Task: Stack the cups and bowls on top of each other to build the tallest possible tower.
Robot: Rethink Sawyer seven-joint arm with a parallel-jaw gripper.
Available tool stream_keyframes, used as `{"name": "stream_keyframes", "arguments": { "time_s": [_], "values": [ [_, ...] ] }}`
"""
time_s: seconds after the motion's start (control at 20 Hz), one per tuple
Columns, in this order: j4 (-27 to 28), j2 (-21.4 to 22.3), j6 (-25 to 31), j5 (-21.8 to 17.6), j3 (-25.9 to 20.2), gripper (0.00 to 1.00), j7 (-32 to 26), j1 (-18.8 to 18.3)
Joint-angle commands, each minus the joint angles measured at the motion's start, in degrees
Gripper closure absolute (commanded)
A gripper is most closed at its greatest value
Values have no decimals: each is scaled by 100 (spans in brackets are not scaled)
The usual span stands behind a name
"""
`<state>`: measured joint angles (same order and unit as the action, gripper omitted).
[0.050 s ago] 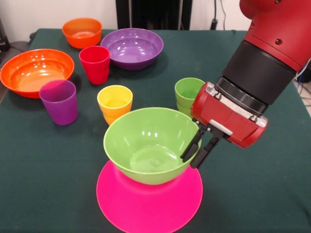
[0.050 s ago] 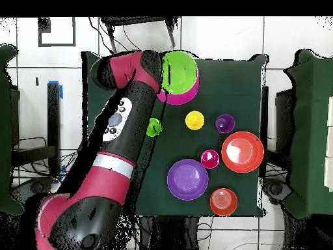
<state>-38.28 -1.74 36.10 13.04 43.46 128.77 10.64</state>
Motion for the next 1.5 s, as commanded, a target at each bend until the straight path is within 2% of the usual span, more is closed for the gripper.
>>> {"name": "stream_keyframes", "arguments": {
  "time_s": [0.05, 1.05, 1.15, 1.5],
  "values": [
    [-462, -9, -225, -161, -310, 100, 926, 80],
    [-424, -30, -325, -115, -370, 100, 874, 72],
    [-450, 47, -323, -79, -539, 100, 717, 19],
    [-637, 326, -306, -77, -611, 100, 611, 42]
  ]
}}
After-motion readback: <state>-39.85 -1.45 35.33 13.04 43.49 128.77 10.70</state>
